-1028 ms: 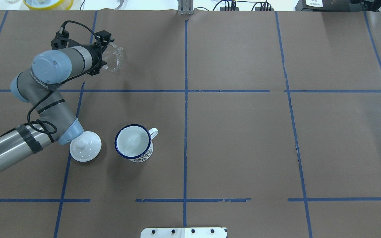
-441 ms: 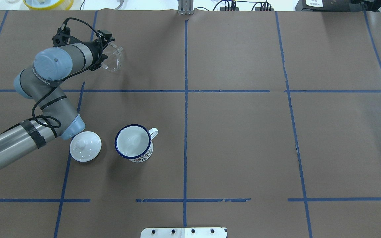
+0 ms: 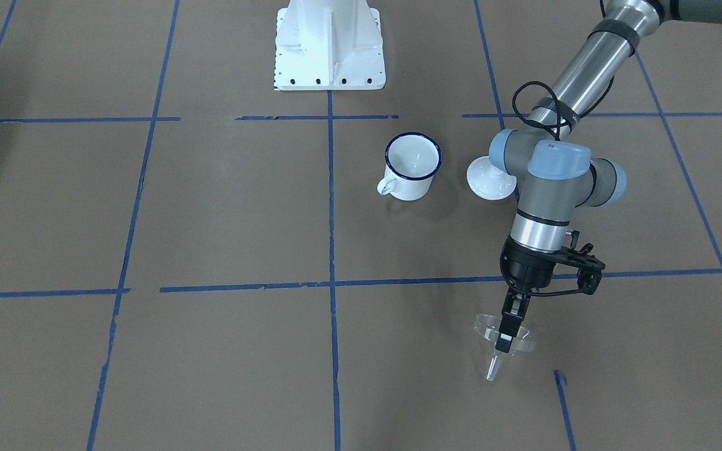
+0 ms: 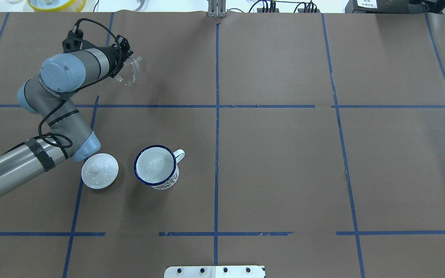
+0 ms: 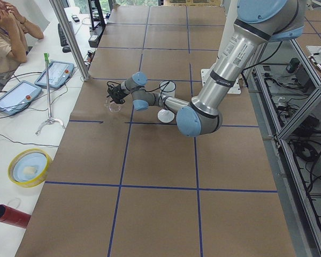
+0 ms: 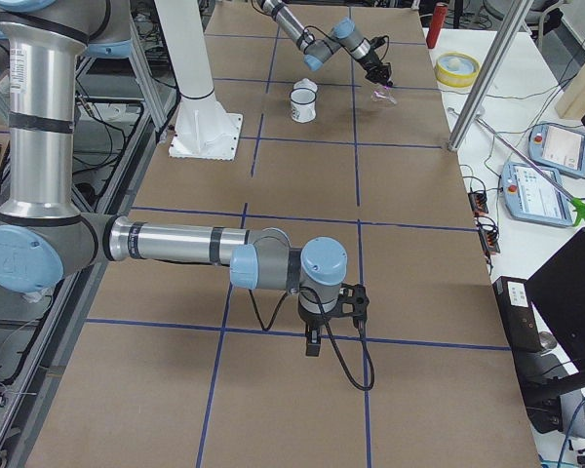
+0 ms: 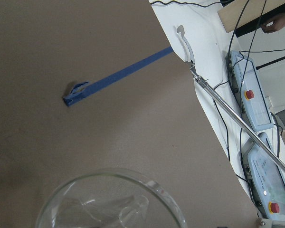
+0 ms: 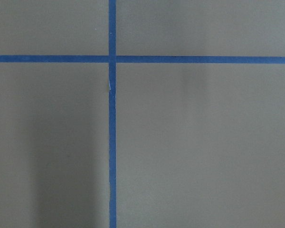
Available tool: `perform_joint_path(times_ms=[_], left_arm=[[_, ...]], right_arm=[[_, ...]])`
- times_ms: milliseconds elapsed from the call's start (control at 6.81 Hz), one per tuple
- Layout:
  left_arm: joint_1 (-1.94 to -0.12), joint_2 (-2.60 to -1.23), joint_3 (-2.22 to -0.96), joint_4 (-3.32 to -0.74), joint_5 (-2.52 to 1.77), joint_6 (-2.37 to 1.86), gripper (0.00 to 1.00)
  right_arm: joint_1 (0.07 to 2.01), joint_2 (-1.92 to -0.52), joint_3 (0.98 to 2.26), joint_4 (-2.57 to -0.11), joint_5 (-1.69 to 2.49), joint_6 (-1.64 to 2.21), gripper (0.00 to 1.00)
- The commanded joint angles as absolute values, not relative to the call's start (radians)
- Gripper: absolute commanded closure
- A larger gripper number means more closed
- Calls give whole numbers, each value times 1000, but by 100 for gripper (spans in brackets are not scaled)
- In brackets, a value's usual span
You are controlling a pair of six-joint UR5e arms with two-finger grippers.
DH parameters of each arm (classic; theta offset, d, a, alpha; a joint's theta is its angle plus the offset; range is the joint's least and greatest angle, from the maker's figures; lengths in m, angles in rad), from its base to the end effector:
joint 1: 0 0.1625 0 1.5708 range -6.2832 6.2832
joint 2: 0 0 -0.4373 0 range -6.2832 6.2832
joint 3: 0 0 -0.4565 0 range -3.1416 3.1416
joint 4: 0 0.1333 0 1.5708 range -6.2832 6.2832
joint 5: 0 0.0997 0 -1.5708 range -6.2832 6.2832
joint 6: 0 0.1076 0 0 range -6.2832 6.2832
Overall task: Place funnel on cup
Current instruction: 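Grasp the glass funnel by its stem with the left gripper and lift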
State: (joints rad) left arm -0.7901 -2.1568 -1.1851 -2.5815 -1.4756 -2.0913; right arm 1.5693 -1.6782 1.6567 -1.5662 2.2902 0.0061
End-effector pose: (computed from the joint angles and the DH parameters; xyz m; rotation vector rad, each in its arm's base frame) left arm 0.4783 -0.6868 0.3804 0.2633 1.2757 -1.1931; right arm 0.0616 -0.5079 0.6897 -0.0189 -0.7193 0.0105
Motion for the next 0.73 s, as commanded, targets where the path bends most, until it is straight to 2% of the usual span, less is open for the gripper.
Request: perform_joint_path(times_ms=[0,441,587], left_arm=[[-805,-2161,-1192,-2608,-1477,-2094,100],[-827,-2157,-1346,-2582,-1565,-2086,100],[-827,-2157,-1446,-2459,-1635,-2085,100]], right_arm=[[1569,-1678,1657,-1566,2290,6,0],[1569,-1678,1657,-1566,2290,6,0],[1569,-1678,1657,-1566,2290,6,0]])
